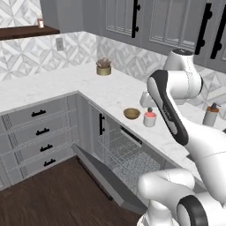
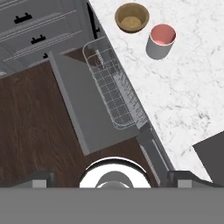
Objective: Pick up the cup and bowl from the counter, place them in the dishwasher, and close the dishwasher door.
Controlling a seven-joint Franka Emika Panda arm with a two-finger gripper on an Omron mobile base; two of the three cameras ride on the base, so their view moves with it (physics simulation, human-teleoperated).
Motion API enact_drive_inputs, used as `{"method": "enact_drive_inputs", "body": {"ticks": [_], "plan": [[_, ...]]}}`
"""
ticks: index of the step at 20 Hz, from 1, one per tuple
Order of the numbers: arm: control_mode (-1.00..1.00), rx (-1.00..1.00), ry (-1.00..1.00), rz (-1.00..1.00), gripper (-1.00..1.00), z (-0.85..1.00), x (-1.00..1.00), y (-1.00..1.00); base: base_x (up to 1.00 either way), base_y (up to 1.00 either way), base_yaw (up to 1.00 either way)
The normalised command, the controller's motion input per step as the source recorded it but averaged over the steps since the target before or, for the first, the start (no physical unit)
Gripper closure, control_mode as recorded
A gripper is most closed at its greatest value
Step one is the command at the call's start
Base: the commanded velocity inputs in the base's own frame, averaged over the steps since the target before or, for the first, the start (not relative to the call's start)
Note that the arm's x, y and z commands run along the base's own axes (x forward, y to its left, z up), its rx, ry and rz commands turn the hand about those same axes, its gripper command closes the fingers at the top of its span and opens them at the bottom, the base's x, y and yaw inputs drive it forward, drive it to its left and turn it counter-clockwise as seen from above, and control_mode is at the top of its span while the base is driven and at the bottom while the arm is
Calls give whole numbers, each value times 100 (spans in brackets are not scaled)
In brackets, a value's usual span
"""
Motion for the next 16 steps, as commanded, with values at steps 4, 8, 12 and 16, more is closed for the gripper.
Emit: {"method": "enact_drive_inputs", "body": {"ticks": [4,8,12,16], "plan": [[100,0,0,0,-100,0,0,0,1,-8,2],[100,0,0,0,-100,0,0,0,0,-2,0],[100,0,0,0,-100,0,0,0,0,-2,0],[-100,0,0,0,-100,-4,21,-9,0,-1,0]]}}
